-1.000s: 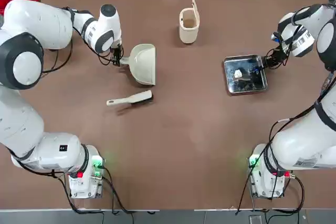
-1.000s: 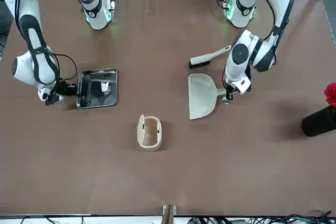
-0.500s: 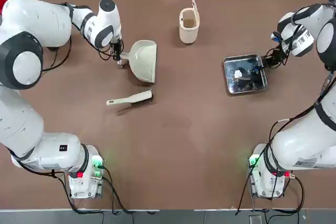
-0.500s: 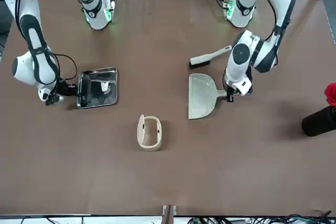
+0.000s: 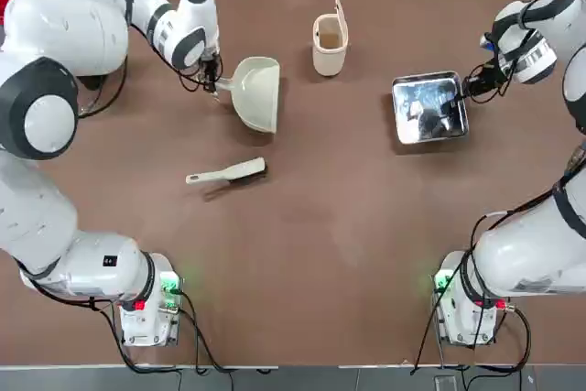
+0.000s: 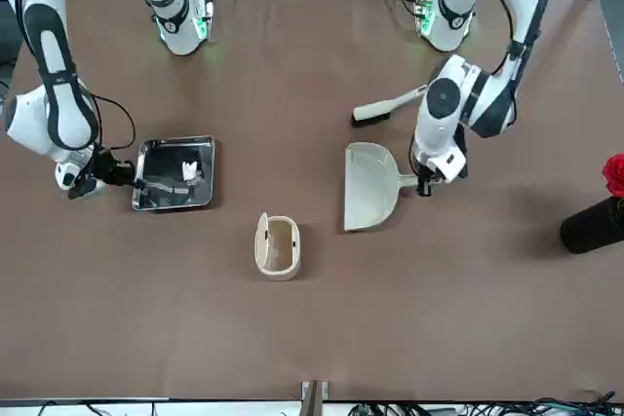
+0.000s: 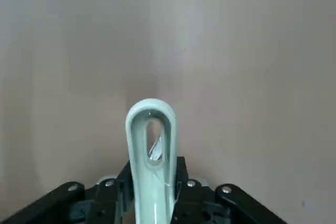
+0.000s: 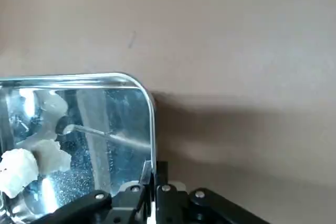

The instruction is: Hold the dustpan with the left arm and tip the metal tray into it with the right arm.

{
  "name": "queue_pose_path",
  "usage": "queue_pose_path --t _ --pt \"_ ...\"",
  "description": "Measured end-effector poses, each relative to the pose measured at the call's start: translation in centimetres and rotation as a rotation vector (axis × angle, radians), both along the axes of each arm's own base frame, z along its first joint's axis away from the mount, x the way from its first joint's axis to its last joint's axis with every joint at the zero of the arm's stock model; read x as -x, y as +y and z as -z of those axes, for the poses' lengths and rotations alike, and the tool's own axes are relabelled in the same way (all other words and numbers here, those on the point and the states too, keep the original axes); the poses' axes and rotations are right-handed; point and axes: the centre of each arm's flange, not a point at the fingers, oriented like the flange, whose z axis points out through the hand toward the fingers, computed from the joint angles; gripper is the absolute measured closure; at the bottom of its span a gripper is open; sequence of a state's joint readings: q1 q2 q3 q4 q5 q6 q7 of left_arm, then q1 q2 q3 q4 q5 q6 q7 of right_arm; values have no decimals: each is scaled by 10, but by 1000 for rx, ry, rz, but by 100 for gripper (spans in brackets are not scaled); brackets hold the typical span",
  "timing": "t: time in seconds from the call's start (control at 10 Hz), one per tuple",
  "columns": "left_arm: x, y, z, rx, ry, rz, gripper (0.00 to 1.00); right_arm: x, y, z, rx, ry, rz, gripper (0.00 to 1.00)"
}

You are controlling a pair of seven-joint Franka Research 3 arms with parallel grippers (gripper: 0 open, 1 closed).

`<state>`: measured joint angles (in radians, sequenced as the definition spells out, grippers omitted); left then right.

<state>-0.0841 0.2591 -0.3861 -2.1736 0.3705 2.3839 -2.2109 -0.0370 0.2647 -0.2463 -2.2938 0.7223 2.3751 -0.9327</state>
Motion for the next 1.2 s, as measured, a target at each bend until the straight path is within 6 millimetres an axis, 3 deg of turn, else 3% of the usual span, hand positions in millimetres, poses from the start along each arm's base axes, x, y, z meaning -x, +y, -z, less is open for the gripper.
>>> queue_pose_path --t 0.2,0.5,0.7,1.0,1.2 --pt "16 -48 -13 7 33 12 68 -13 5 -35 3 29 -11 95" --pt "41 -120 -25 0 76 9 68 -41 27 -121 37 143 8 95" --pt "53 -154 -28 29 72 -20 68 -54 63 -171 108 175 14 95" --pt "43 -215 -37 131 68 -111 68 -64 128 -226 207 223 29 95" --pt "37 -243 -27 162 79 -138 68 -59 178 -253 292 241 45 95"
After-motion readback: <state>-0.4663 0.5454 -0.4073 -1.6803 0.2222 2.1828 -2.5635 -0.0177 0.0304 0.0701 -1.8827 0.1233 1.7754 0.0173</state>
